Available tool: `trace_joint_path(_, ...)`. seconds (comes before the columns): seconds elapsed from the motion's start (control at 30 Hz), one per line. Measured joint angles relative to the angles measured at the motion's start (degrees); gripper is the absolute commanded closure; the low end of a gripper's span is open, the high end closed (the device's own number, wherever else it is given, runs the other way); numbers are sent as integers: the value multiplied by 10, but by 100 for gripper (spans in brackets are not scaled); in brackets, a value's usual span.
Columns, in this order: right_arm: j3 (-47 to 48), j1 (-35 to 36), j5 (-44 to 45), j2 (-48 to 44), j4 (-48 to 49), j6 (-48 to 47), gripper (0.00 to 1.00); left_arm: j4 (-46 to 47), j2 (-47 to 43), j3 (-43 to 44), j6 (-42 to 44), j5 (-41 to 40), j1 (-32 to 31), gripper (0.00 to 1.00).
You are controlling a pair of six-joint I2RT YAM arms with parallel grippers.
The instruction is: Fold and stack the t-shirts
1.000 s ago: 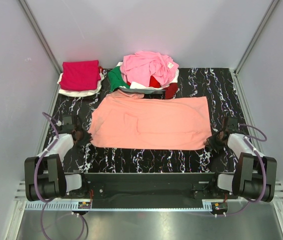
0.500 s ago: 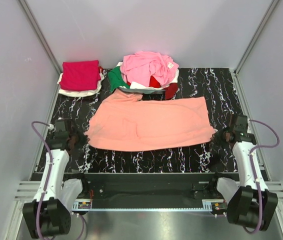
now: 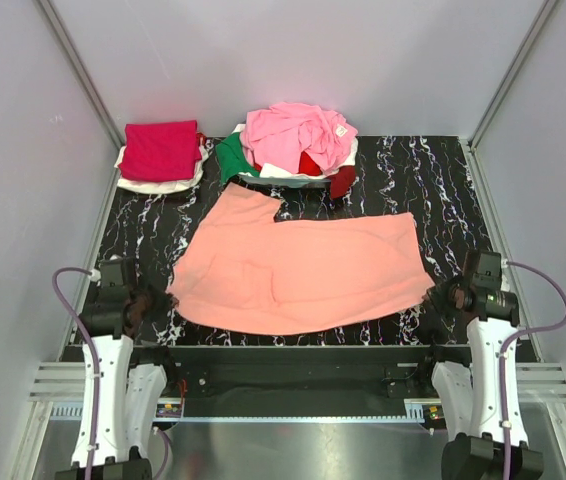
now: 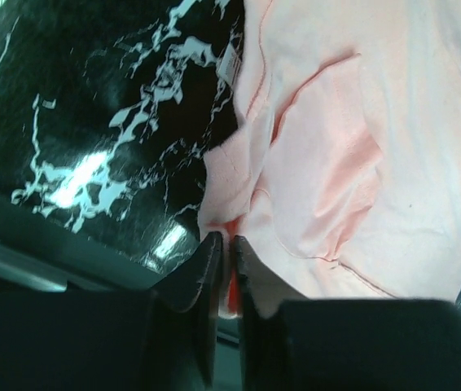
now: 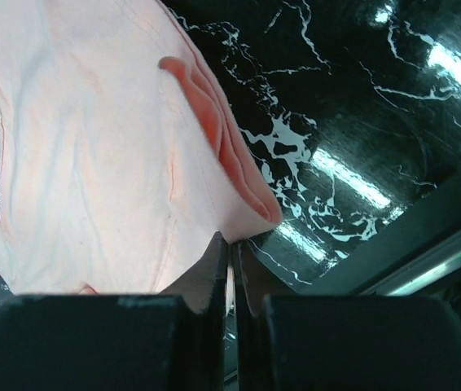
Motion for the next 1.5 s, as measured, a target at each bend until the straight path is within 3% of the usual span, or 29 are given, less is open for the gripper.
trace_joint_path(0.03, 0, 0, 2, -6, -7, 1, 85, -12, -9, 0, 0, 1, 0, 80)
trace_joint_path(0.07, 1, 0, 4, -13, -16, 1, 59, -27, -19, 0, 0, 1, 0, 71)
trace_joint_path(0.13, 6, 0, 5, -24, -35, 4, 30, -55, -48, 0, 4, 6, 0, 56)
trace_joint_path(0.17, 10, -1, 4, -28, -43, 7, 18, -69, -64, 2, 5, 10, -1, 36)
trace_joint_path(0.2, 17, -1, 4, -33, -51, 7, 7, -89, -79, 9, 7, 12, -1, 31)
trace_joint_path(0.23, 26, -1, 4, -37, -62, 7, 4, -108, -92, 20, 3, 16, -2, 26)
trace_joint_path(0.4, 100, -1, 6, -28, -94, -5, 1, -143, -117, 96, 15, 28, -2, 22)
trace_joint_path(0.53, 180, 0, -3, 31, -69, -30, 4, -107, -43, 155, 47, 41, -2, 22)
trace_joint_path(0.77, 214, 0, -88, 187, 73, -70, 6, 113, 211, 192, 105, 104, -4, 33)
trace_joint_path(0.97, 248, 6, -136, 330, 143, -106, 6, 237, 534, 368, 164, 141, -30, 41)
trace_joint_path(1.2, 271, 8, -146, 348, 177, -132, 5, 253, 832, 645, 233, 139, -78, 49)
trace_joint_path(1.5, 280, 8, -146, 389, 199, -144, 5, 207, 1013, 786, 285, 68, -136, 44)
